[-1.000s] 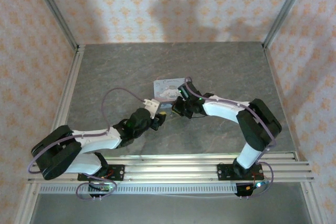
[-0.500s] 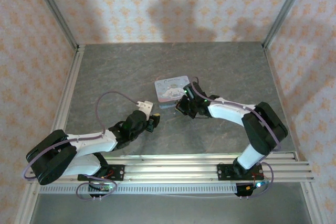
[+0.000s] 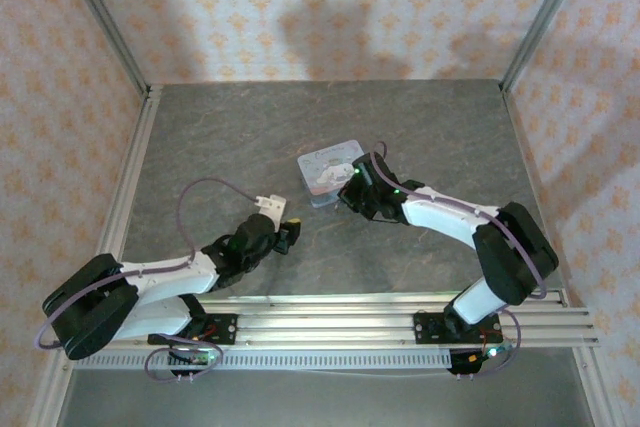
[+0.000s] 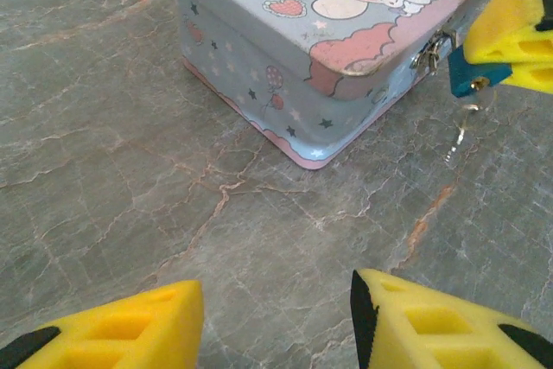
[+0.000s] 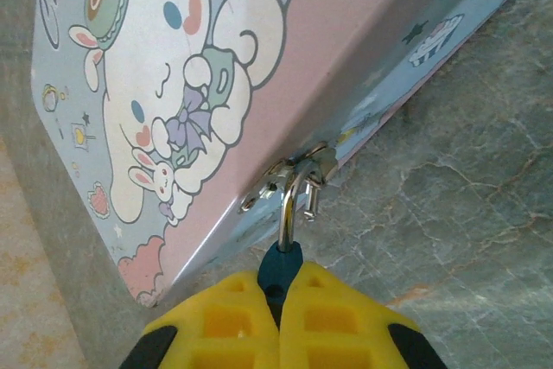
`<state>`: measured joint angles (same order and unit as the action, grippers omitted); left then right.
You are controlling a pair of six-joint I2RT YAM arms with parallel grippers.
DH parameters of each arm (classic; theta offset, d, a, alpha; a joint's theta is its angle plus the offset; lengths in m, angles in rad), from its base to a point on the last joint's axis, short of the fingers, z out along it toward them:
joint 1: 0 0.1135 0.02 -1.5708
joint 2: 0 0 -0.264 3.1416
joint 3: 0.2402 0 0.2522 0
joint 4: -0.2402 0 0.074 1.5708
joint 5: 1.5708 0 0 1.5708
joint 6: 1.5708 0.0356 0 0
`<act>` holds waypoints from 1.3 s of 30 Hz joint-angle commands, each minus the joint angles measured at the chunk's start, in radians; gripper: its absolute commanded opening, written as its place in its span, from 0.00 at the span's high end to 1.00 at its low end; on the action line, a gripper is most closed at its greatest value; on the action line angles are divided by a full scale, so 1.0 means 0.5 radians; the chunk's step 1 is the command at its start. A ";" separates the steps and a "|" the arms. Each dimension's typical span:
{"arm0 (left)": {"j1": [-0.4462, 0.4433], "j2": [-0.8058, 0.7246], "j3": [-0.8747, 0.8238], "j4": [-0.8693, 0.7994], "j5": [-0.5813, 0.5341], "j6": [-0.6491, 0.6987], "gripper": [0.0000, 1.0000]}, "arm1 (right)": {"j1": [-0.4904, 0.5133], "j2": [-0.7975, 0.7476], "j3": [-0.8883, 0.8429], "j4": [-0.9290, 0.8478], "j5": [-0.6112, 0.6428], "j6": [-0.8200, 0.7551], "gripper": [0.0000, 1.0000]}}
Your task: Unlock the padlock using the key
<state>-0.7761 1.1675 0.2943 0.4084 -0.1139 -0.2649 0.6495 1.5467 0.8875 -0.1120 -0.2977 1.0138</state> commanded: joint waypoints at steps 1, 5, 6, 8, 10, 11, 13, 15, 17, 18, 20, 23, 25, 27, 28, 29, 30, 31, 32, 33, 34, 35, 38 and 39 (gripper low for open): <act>0.012 -0.110 -0.056 -0.056 -0.084 -0.024 0.51 | 0.032 0.056 0.075 0.032 0.068 0.027 1.00; 0.014 -0.227 -0.101 -0.106 -0.104 -0.023 0.51 | 0.047 0.113 0.069 0.060 0.067 0.043 1.00; 0.015 -0.258 -0.111 -0.121 -0.109 -0.025 0.50 | 0.048 0.125 0.061 0.071 0.071 0.049 1.00; 0.015 -0.310 -0.122 -0.153 -0.119 -0.025 0.50 | 0.048 0.143 0.051 0.094 0.082 0.058 1.00; 0.015 -0.358 -0.128 -0.189 -0.122 -0.025 0.50 | 0.048 0.163 0.044 0.110 0.101 0.062 1.00; 0.015 -0.373 -0.124 -0.207 -0.122 -0.021 0.50 | 0.048 0.173 0.044 0.116 0.109 0.064 1.00; 0.015 -0.406 -0.119 -0.249 -0.122 -0.016 0.50 | 0.048 0.191 0.040 0.138 0.122 0.070 1.00; 0.015 -0.429 -0.113 -0.283 -0.123 -0.010 0.50 | 0.048 0.202 0.022 0.182 0.148 0.085 1.00; 0.015 -0.448 -0.107 -0.306 -0.125 -0.007 0.50 | 0.048 0.197 -0.011 0.250 0.184 0.114 1.00; 0.015 -0.458 -0.107 -0.316 -0.125 -0.007 0.50 | 0.048 0.190 -0.031 0.297 0.200 0.128 1.00; 0.016 -0.475 -0.104 -0.334 -0.127 -0.004 0.50 | 0.048 0.172 -0.065 0.376 0.232 0.160 1.00; 0.015 -0.496 -0.101 -0.359 -0.133 -0.003 0.49 | 0.048 0.133 -0.108 0.462 0.285 0.189 1.00; 0.015 -0.511 -0.102 -0.374 -0.137 -0.007 0.49 | 0.048 0.108 -0.118 0.475 0.322 0.208 1.00; 0.015 -0.523 -0.104 -0.383 -0.139 -0.009 0.49 | 0.048 0.095 -0.118 0.470 0.352 0.226 1.00; 0.015 -0.525 -0.104 -0.387 -0.140 -0.010 0.49 | 0.046 0.096 -0.118 0.470 0.362 0.235 1.00; 0.015 -0.527 -0.104 -0.390 -0.140 -0.010 0.49 | 0.048 0.098 -0.115 0.472 0.368 0.242 1.00; 0.015 -0.530 -0.102 -0.395 -0.143 -0.010 0.49 | 0.048 0.101 -0.112 0.475 0.376 0.253 1.00; 0.016 -0.531 -0.101 -0.399 -0.143 -0.012 0.49 | 0.048 0.106 -0.112 0.483 0.381 0.262 1.00; 0.015 -0.534 -0.101 -0.401 -0.143 -0.013 0.49 | 0.049 0.109 -0.115 0.493 0.386 0.270 1.00; 0.015 -0.537 -0.100 -0.405 -0.143 -0.013 0.49 | 0.048 0.111 -0.114 0.500 0.393 0.278 1.00; 0.015 -0.540 -0.101 -0.409 -0.146 -0.013 0.49 | 0.048 0.107 -0.115 0.503 0.403 0.284 1.00; 0.016 -0.542 -0.099 -0.413 -0.147 -0.013 0.49 | 0.048 0.102 -0.121 0.501 0.420 0.293 1.00; 0.015 -0.555 -0.095 -0.429 -0.143 -0.016 0.49 | 0.048 0.069 -0.141 0.496 0.487 0.327 1.00; 0.016 -0.558 -0.092 -0.435 -0.143 -0.016 0.49 | 0.048 0.055 -0.148 0.497 0.515 0.334 1.00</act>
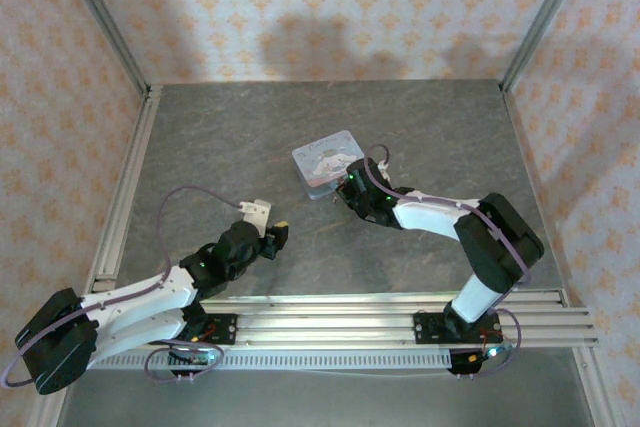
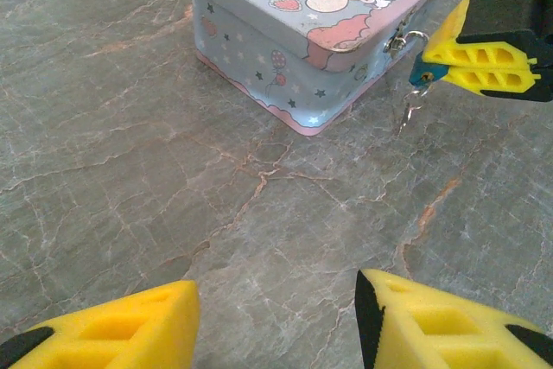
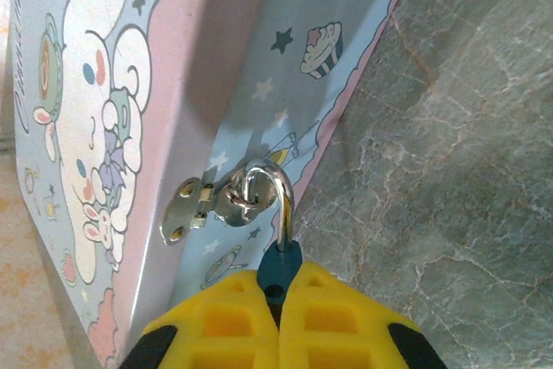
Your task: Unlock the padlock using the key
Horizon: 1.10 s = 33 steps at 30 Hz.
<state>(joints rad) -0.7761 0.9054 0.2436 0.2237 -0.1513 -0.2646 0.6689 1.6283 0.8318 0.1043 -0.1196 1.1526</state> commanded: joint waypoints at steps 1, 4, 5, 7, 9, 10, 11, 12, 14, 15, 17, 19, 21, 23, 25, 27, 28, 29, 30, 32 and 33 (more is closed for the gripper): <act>0.017 -0.039 0.012 -0.071 -0.069 -0.017 0.49 | 0.009 -0.114 -0.040 0.062 0.176 0.060 1.00; 0.016 -0.044 0.016 -0.083 -0.069 -0.017 0.49 | 0.007 -0.099 -0.027 0.050 0.207 0.047 1.00; 0.016 -0.047 0.016 -0.085 -0.069 -0.017 0.49 | 0.004 -0.078 -0.007 0.039 0.189 0.045 1.00; 0.015 -0.052 0.019 -0.094 -0.072 -0.019 0.49 | -0.003 -0.033 0.014 0.039 0.132 0.044 1.00; 0.015 -0.063 0.019 -0.107 -0.072 -0.022 0.49 | -0.003 -0.025 0.010 0.051 0.124 0.050 1.00; 0.015 -0.070 0.019 -0.117 -0.071 -0.023 0.49 | -0.003 -0.029 0.007 0.050 0.134 0.054 1.00; 0.017 -0.080 0.016 -0.122 -0.075 -0.026 0.49 | -0.003 -0.040 0.004 0.049 0.147 0.046 1.00; 0.015 -0.089 0.014 -0.131 -0.075 -0.025 0.49 | -0.005 -0.050 0.005 0.042 0.161 0.040 1.00; 0.017 -0.107 0.013 -0.144 -0.077 -0.024 0.48 | -0.009 -0.070 0.009 0.014 0.196 0.023 1.00; 0.017 -0.116 0.014 -0.160 -0.075 -0.020 0.48 | -0.015 -0.081 0.011 0.004 0.208 0.020 1.00; 0.017 -0.136 0.026 -0.196 -0.078 -0.015 0.48 | -0.035 -0.096 0.008 -0.003 0.215 0.018 1.00; 0.016 -0.161 0.040 -0.237 -0.084 -0.014 0.47 | -0.051 -0.118 0.026 -0.049 0.233 0.001 1.00; 0.016 -0.195 0.053 -0.288 -0.087 -0.014 0.47 | -0.066 -0.150 0.038 -0.083 0.257 -0.016 1.00; 0.016 -0.231 0.062 -0.328 -0.099 -0.020 0.46 | -0.079 -0.186 0.026 -0.085 0.277 -0.021 1.00; 0.015 -0.268 0.068 -0.364 -0.113 -0.030 0.45 | -0.096 -0.231 0.012 -0.089 0.290 -0.035 1.00; 0.018 -0.305 0.087 -0.423 -0.135 -0.039 0.44 | -0.116 -0.280 0.009 -0.114 0.288 -0.064 1.00; 0.018 -0.322 0.110 -0.471 -0.159 -0.044 0.43 | -0.125 -0.313 0.013 -0.127 0.283 -0.100 1.00; 0.018 -0.336 0.140 -0.528 -0.188 -0.050 0.42 | -0.136 -0.343 0.019 -0.149 0.274 -0.148 1.00; 0.022 -0.342 0.173 -0.587 -0.214 -0.054 0.41 | -0.145 -0.369 0.031 -0.185 0.261 -0.198 1.00; 0.032 -0.340 0.274 -0.751 -0.264 -0.054 0.36 | -0.176 -0.425 0.076 -0.280 0.198 -0.334 1.00; 0.046 -0.324 0.333 -0.831 -0.279 -0.054 0.31 | -0.197 -0.446 0.100 -0.331 0.150 -0.411 1.00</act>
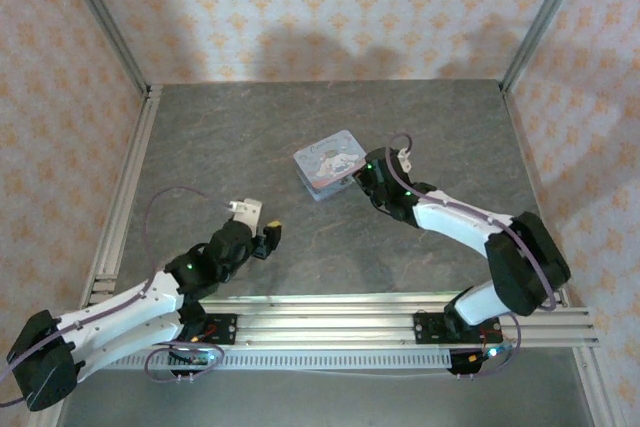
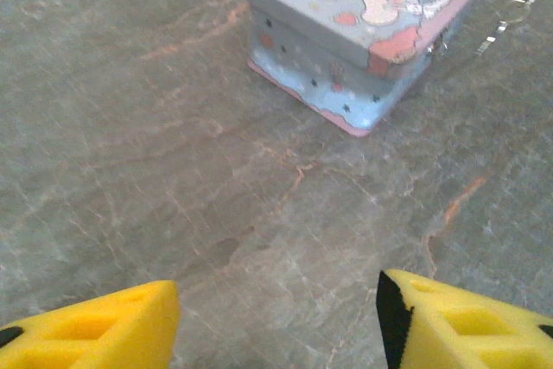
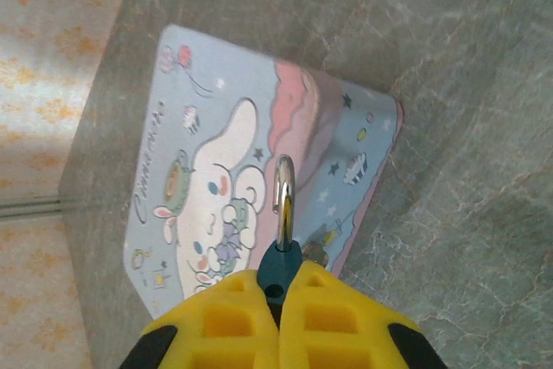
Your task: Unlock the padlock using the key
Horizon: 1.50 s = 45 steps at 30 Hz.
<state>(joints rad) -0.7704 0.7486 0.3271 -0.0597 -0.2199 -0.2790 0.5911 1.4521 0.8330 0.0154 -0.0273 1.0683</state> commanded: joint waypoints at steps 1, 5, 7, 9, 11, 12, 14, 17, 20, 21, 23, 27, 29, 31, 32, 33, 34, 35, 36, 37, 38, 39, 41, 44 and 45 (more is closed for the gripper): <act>0.053 0.011 0.222 -0.340 -0.155 -0.033 0.24 | -0.064 -0.109 0.122 -0.199 -0.089 -0.322 1.00; 0.133 0.165 0.493 -0.633 -0.146 -0.053 0.00 | -0.257 -0.060 0.392 -0.637 -0.478 -0.820 1.00; 0.167 0.251 0.603 -0.717 -0.087 -0.050 0.00 | -0.366 0.033 0.594 -0.961 -0.640 -1.113 1.00; 0.192 0.340 0.713 -0.764 -0.007 -0.046 0.00 | -0.464 0.121 0.778 -1.262 -0.712 -1.394 1.00; 0.203 0.442 0.822 -0.791 0.078 -0.043 0.00 | -0.569 0.202 0.914 -1.514 -0.691 -1.642 1.00; 0.206 0.487 0.867 -0.797 0.116 -0.044 0.00 | -0.618 0.235 0.951 -1.592 -0.701 -1.737 1.00; 0.206 0.604 0.964 -0.784 0.208 -0.043 0.00 | -0.772 0.317 0.989 -1.684 -0.805 -1.883 1.00; 0.206 0.777 1.078 -0.736 0.326 -0.045 0.00 | -0.985 0.484 1.049 -1.773 -0.923 -2.002 1.00; 0.206 0.908 1.147 -0.669 0.406 -0.060 0.00 | -1.072 0.651 1.156 -1.853 -0.748 -2.123 1.00; 0.206 0.938 1.160 -0.651 0.426 -0.067 0.00 | -1.080 0.694 1.187 -1.875 -0.664 -2.150 1.00; 0.206 0.989 1.181 -0.619 0.451 -0.077 0.00 | -1.090 0.778 1.245 -1.907 -0.508 -2.205 1.00; 0.206 1.039 1.191 -0.585 0.488 -0.091 0.00 | -1.093 0.852 1.289 -1.894 -0.361 -2.255 0.99; 0.206 1.057 1.188 -0.574 0.497 -0.095 0.00 | -1.093 0.862 1.289 -1.865 -0.316 -2.234 0.95; 0.206 1.071 1.180 -0.562 0.498 -0.101 0.00 | -1.093 0.859 1.299 -1.841 -0.299 -2.217 0.84; 0.206 1.075 1.177 -0.562 0.495 -0.103 0.00 | -1.093 0.857 1.304 -1.836 -0.295 -2.211 0.81; 0.206 1.078 1.174 -0.562 0.492 -0.103 0.00 | -1.093 0.850 1.310 -1.829 -0.297 -2.209 0.76; 0.206 1.080 1.171 -0.564 0.489 -0.105 0.00 | -1.091 0.846 1.323 -1.829 -0.303 -2.208 0.73; 0.206 1.080 1.174 -0.566 0.482 -0.101 0.00 | -1.092 0.837 1.335 -1.831 -0.303 -2.208 0.70; 0.206 1.080 1.174 -0.568 0.477 -0.099 0.00 | -1.092 0.827 1.347 -1.838 -0.307 -2.207 0.68; 0.205 1.077 1.176 -0.575 0.471 -0.094 0.00 | -1.091 0.816 1.362 -1.846 -0.313 -2.213 0.65; 0.206 1.074 1.180 -0.584 0.466 -0.090 0.00 | -1.090 0.804 1.370 -1.852 -0.316 -2.216 0.63; 0.206 1.070 1.188 -0.594 0.457 -0.085 0.00 | -1.090 0.791 1.379 -1.859 -0.321 -2.221 0.61; 0.206 1.057 1.203 -0.622 0.433 -0.067 0.00 | -1.090 0.752 1.387 -1.865 -0.331 -2.217 0.58; 0.206 1.033 1.244 -0.701 0.343 -0.010 0.00 | -1.090 0.628 1.327 -1.805 -0.360 -2.193 0.53; 0.209 1.019 1.259 -0.733 0.293 0.013 0.00 | -1.090 0.559 1.274 -1.755 -0.371 -2.183 0.51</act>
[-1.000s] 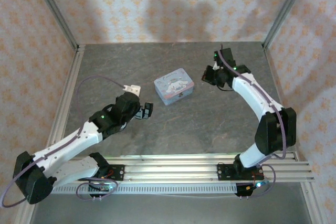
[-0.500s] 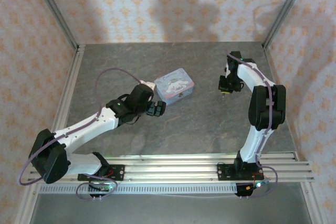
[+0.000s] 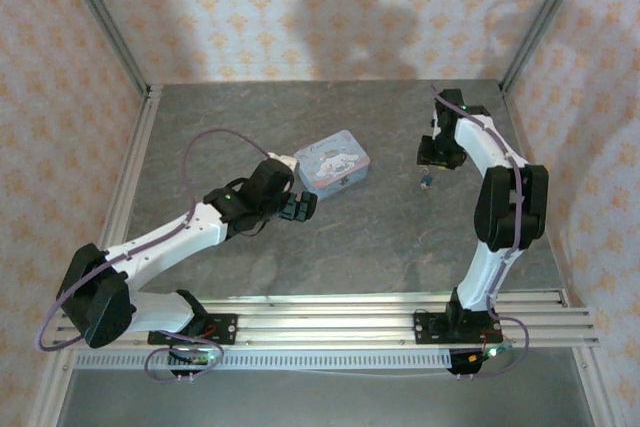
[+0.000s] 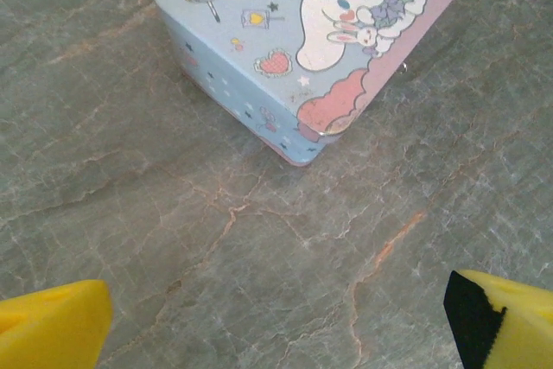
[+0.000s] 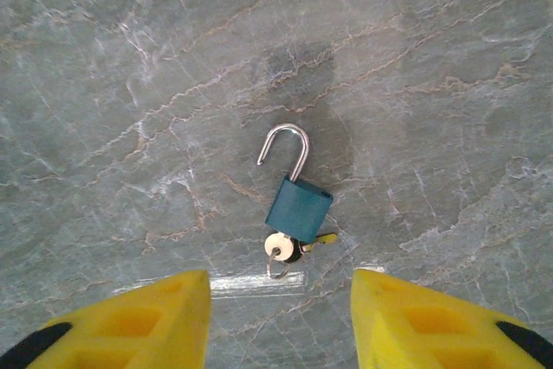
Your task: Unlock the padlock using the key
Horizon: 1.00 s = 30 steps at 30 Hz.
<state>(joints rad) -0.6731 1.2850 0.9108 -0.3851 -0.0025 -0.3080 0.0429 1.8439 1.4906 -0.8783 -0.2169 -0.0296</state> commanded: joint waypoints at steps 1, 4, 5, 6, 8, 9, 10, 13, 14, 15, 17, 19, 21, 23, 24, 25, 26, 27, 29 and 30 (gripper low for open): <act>0.017 -0.071 0.105 -0.107 -0.190 0.100 0.00 | 0.006 -0.304 -0.111 0.099 -0.001 0.031 0.49; 0.075 -0.143 0.141 -0.137 -0.303 0.164 0.00 | 0.006 -0.589 -0.386 0.356 0.010 0.140 0.30; 0.113 -0.163 0.155 -0.144 -0.322 0.178 0.00 | 0.009 -0.697 -0.490 0.452 -0.011 0.199 0.22; 0.172 -0.187 0.178 -0.147 -0.320 0.199 0.00 | 0.014 -0.809 -0.597 0.548 -0.040 0.246 0.13; 0.298 -0.222 0.219 -0.135 -0.291 0.248 0.00 | 0.031 -1.024 -0.786 0.728 -0.007 0.318 0.00; 0.376 -0.230 0.241 -0.125 -0.278 0.280 0.00 | 0.039 -1.139 -0.894 0.825 0.030 0.334 0.01; 0.457 -0.231 0.256 -0.112 -0.254 0.308 0.00 | 0.043 -1.256 -0.996 0.917 0.103 0.338 0.01; 0.700 -0.201 0.240 -0.031 -0.150 0.397 0.00 | 0.046 -1.573 -1.292 1.194 0.365 0.312 0.01; 0.761 -0.189 0.207 0.022 -0.134 0.418 0.00 | 0.046 -1.666 -1.397 1.303 0.435 0.285 0.01; 0.831 -0.181 0.147 0.109 -0.138 0.433 0.00 | 0.045 -1.764 -1.529 1.440 0.517 0.246 0.01; 0.939 -0.179 -0.015 0.342 -0.140 0.446 0.00 | 0.046 -1.926 -1.788 1.712 0.643 0.153 0.01; 1.032 -0.187 -0.231 0.666 -0.083 0.480 0.00 | 0.046 -2.027 -2.054 1.990 0.757 0.094 0.01; 1.039 -0.183 -0.389 0.875 -0.107 0.687 0.00 | 0.046 -2.033 -2.199 2.140 0.797 0.066 0.01; 1.042 -0.158 -0.525 1.027 -0.286 0.683 0.00 | 0.046 -1.987 -2.245 2.187 0.773 0.056 0.01; 1.042 -0.139 -0.588 1.110 -0.376 0.658 0.00 | 0.046 -1.956 -2.271 2.244 0.761 0.055 0.01; 1.042 -0.127 -0.662 1.230 -0.432 0.654 0.00 | 0.045 -1.919 -2.303 2.335 0.761 0.059 0.01; 1.044 -0.125 -0.744 1.352 -0.453 0.651 0.00 | 0.046 -1.885 -2.337 2.427 0.775 0.067 0.01; 1.045 -0.121 -0.831 1.495 -0.458 0.648 0.00 | 0.046 -1.838 -2.371 2.538 0.801 0.079 0.01; 1.049 -0.104 -0.942 1.720 -0.464 0.643 0.00 | 0.046 -1.733 -2.424 2.740 0.839 0.082 0.01; 1.049 -0.093 -1.000 1.826 -0.461 0.645 0.00 | 0.045 -1.669 -2.439 2.830 0.843 0.065 0.01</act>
<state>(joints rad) -0.1524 1.2324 0.4572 0.2649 -0.1719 -0.0048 0.0650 0.9623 0.2985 0.3073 0.1509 0.0208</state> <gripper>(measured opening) 0.991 0.993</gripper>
